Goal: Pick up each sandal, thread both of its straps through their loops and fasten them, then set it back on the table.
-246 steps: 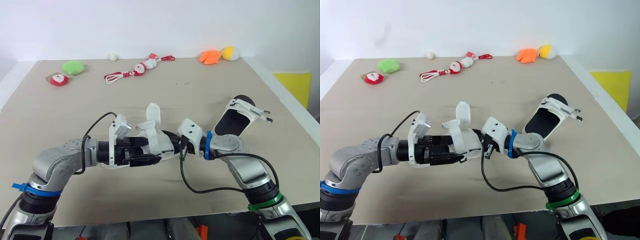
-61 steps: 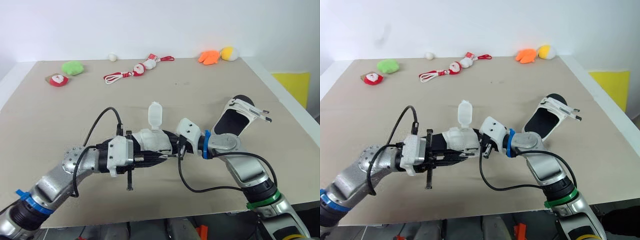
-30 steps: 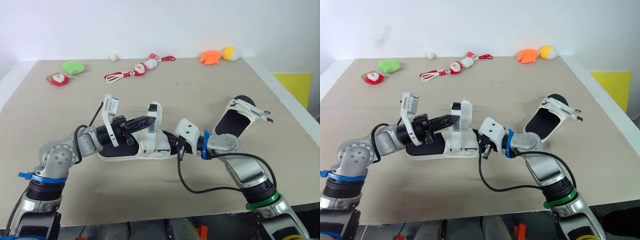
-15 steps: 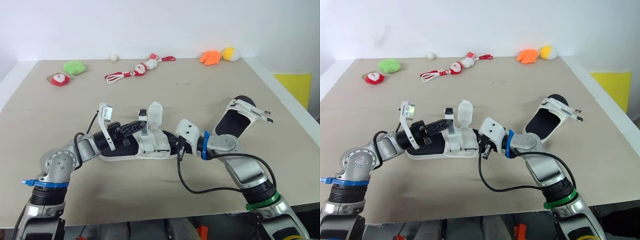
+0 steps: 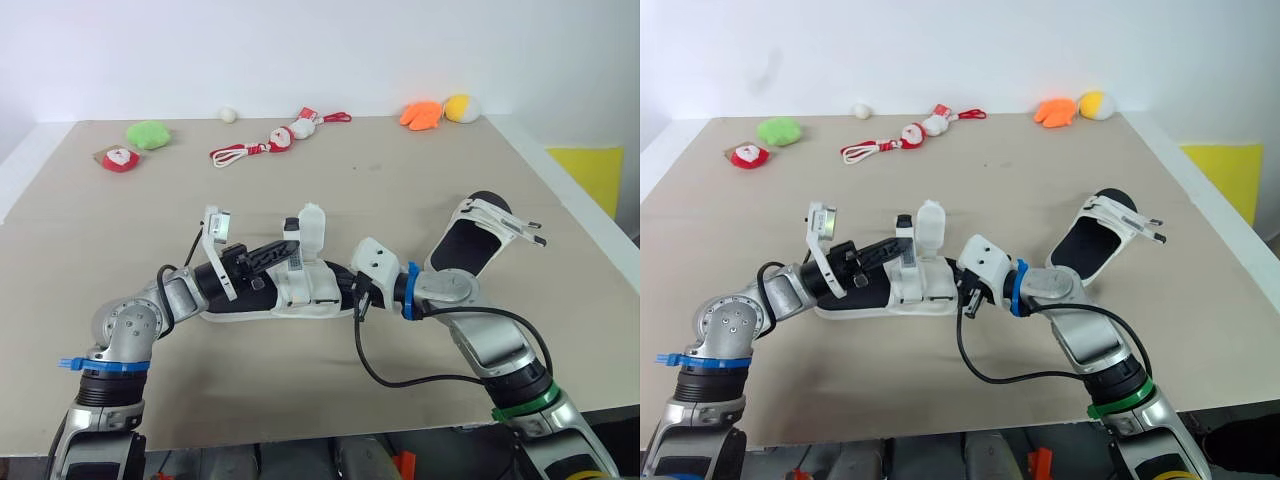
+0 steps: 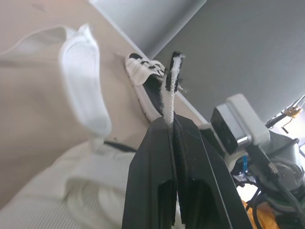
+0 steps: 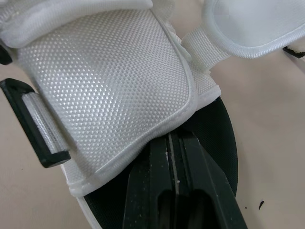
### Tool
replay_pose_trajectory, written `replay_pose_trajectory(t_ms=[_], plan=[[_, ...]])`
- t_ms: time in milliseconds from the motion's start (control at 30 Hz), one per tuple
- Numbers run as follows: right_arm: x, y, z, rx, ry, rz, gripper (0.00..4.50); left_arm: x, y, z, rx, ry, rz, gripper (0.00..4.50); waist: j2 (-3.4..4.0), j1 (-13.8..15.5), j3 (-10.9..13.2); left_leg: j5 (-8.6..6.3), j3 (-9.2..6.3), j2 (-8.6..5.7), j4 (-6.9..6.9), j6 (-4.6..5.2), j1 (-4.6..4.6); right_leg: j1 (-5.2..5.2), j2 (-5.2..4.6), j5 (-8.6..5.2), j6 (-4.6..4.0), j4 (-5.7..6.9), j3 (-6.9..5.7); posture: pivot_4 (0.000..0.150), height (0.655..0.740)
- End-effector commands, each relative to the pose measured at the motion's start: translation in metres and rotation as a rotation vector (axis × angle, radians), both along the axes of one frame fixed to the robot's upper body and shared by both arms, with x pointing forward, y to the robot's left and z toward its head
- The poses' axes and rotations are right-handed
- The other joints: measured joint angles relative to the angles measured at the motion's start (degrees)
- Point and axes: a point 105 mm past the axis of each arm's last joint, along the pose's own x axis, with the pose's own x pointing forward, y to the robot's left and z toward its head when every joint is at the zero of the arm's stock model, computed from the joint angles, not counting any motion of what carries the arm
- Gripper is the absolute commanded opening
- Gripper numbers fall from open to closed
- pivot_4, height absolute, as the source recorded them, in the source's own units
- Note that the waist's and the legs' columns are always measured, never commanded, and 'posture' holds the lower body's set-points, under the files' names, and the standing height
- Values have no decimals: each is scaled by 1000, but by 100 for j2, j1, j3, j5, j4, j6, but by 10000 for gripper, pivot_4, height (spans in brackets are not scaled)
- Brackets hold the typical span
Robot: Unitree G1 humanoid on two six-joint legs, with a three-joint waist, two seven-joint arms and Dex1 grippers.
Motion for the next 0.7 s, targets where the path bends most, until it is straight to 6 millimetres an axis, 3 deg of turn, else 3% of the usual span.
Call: replay_pose_trajectory(t_ms=[33,467,633,667,700], plan=[[-4,-1,-8,-11,31,-6,0,5,2,3,0,-22,17,1073,0,0,0,0,-1,0,-1,0,0,0,0,0,-1,0,0,1500,7400],[-5,-2,-7,-8,33,-13,0,11,3,-10,58,-16,52,1073,-1,5,0,0,-2,-1,-1,0,-1,2,-1,-1,-1,-1,-1,1500,7400],[-5,-2,-7,-7,32,-14,0,11,3,-10,61,-22,52,22834,0,5,0,0,-3,-2,-3,0,-1,1,-1,-2,-2,-2,-1,1500,7400],[-5,-2,-7,-7,32,-14,0,11,4,-10,64,-26,54,29621,0,5,0,0,-3,-2,-3,0,-1,1,-1,-3,-2,-2,-1,1500,7400],[-5,-2,-7,-7,32,-13,0,12,4,-9,67,-31,55,32783,0,5,0,0,-3,-2,-3,-1,-1,1,-1,-2,-2,-2,-1,1500,7400]])
